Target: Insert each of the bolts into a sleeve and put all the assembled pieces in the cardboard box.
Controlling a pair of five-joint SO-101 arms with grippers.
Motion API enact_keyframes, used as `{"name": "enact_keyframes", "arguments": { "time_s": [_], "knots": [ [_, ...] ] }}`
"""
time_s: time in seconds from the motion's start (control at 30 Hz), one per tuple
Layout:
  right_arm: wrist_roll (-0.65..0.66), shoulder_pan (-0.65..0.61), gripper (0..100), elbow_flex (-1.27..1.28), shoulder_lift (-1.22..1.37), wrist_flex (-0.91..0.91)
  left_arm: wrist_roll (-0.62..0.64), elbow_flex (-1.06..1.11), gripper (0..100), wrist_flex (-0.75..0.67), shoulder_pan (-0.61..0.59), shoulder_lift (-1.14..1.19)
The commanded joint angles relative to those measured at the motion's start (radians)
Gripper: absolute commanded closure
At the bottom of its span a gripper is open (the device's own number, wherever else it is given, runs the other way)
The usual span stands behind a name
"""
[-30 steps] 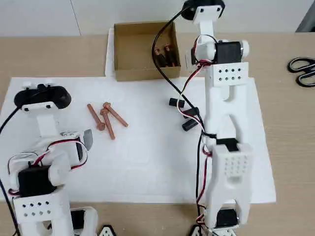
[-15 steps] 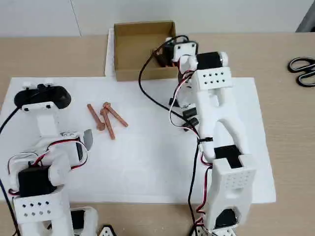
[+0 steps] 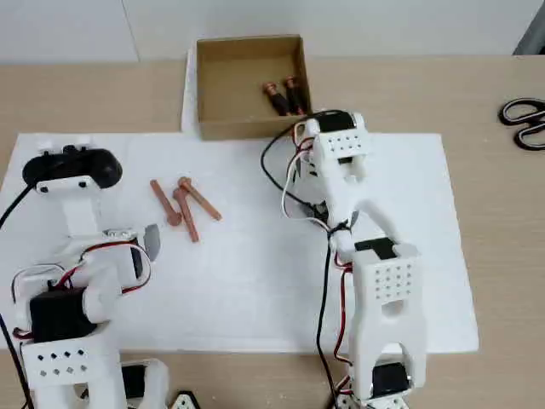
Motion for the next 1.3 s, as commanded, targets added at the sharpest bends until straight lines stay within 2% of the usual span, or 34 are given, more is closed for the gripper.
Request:
{"name": "enact_keyframes", "arguments": {
  "time_s": [0.0,0.07,0.27,0.47,0.73,0.87,1.27],
  "knots": [
    [-0.012,0.001,86.5,-0.008,0.01,-0.033,-0.002,-0.005,79,-0.003,-0.008,-0.009],
    [-0.011,0.001,91.6,-0.008,0.016,-0.058,-0.002,-0.005,79,-0.003,-0.008,-0.009],
    [0.0,0.002,92.4,-0.008,0.015,-0.056,-0.002,-0.005,79,-0.003,-0.008,-0.009],
    [0.147,0.002,92.4,-0.008,0.012,-0.001,-0.002,-0.005,79,-0.003,-0.008,-0.009],
    [0.157,0.022,92.5,-0.002,-0.01,0.007,-0.003,-0.005,79,-0.003,-0.008,-0.009],
    [0.157,0.025,96.1,0.032,-0.107,0.008,-0.005,-0.005,79,-0.003,-0.008,-0.009],
    [0.157,0.016,96.1,0.358,-0.47,0.007,-0.005,-0.005,79,-0.005,-0.005,-0.009]
  ]
}}
